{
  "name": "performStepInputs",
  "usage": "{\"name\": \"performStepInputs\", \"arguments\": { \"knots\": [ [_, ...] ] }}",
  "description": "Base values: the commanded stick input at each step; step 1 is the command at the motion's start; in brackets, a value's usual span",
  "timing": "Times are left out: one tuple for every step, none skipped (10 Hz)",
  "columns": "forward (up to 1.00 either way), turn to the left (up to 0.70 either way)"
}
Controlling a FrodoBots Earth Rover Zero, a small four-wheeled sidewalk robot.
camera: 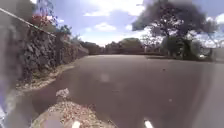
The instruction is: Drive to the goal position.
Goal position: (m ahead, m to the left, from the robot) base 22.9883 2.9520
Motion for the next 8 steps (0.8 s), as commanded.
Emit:
{"name": "performStepInputs", "arguments": {
  "knots": [
    [1.0, 0.0],
    [1.0, 0.0],
    [1.0, 0.0],
    [1.0, 0.0],
    [1.0, 0.0],
    [1.0, 0.0],
    [1.0, 0.09],
    [1.0, 0.26]
  ]
}}
